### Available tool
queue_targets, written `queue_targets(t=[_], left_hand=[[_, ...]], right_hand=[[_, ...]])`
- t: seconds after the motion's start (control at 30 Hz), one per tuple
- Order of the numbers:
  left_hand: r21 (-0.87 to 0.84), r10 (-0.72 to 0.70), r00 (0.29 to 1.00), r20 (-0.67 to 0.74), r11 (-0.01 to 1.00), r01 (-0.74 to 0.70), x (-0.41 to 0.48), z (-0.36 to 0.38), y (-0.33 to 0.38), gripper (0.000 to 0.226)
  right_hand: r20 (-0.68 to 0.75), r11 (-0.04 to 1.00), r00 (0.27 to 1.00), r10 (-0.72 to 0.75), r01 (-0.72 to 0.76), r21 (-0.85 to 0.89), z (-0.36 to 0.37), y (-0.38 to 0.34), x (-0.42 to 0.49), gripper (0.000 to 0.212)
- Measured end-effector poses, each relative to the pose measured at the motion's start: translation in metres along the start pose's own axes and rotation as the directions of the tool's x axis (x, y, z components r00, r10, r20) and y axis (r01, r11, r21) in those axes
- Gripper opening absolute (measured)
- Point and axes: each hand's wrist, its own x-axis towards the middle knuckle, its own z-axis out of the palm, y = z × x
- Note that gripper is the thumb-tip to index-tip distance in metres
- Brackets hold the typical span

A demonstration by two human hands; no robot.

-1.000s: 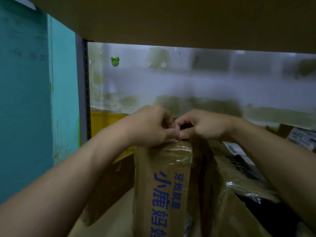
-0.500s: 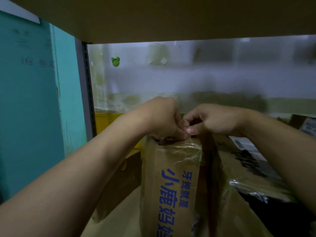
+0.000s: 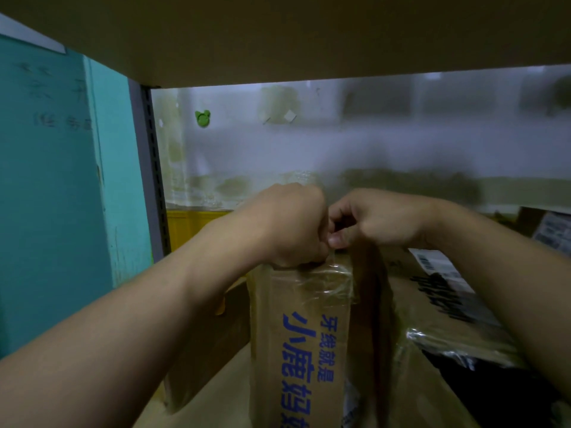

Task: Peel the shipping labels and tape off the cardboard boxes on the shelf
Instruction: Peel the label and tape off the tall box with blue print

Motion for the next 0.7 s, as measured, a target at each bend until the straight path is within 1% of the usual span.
queue_targets(t=[0.07, 0.2, 0.3, 0.37, 0.47, 0.57, 0.63, 0.7], left_hand=[[0.025, 0.021, 1.000, 0.007, 0.999, -0.021, -0.0008, -0.0021, 0.0017, 0.019], [0.061, 0.022, 1.000, 0.008, 0.998, -0.023, 0.0006, -0.0064, 0.0040, 0.019], [0.100, 0.026, 1.000, 0.011, 0.995, -0.027, 0.0034, -0.0066, 0.0077, 0.015], [0.109, 0.024, 1.000, 0.015, 0.994, -0.026, 0.0035, -0.0061, 0.0094, 0.018], [0.134, 0.002, 1.000, 0.028, 0.991, -0.005, 0.0016, -0.0060, 0.0103, 0.016], [0.169, -0.035, 0.998, 0.051, 0.985, 0.026, 0.0003, -0.0035, 0.0090, 0.028], [0.174, -0.062, 0.996, 0.059, 0.983, 0.051, -0.0024, -0.0022, 0.0086, 0.034], [0.173, -0.077, 0.995, 0.064, 0.983, 0.065, -0.0049, -0.0023, 0.0081, 0.036]], right_hand=[[0.010, 1.000, 1.000, -0.006, 0.007, -0.024, -0.0002, -0.0009, -0.0002, 0.009], [0.021, 0.998, 1.000, 0.015, -0.013, -0.055, -0.0037, -0.0039, 0.0003, 0.019], [0.031, 0.999, 0.999, 0.025, -0.024, -0.034, -0.0043, -0.0026, 0.0008, 0.011], [0.038, 0.998, 0.998, 0.043, -0.042, -0.043, -0.0026, -0.0022, 0.0026, 0.005], [0.044, 0.997, 0.998, 0.044, -0.042, -0.064, -0.0015, -0.0034, 0.0043, 0.008], [0.038, 0.997, 0.999, 0.006, -0.003, -0.075, 0.0002, -0.0054, 0.0053, 0.018], [0.022, 0.997, 1.000, -0.019, 0.021, -0.079, 0.0023, -0.0064, 0.0059, 0.020], [0.003, 0.995, 0.999, -0.035, 0.036, -0.090, 0.0037, -0.0082, 0.0060, 0.020]])
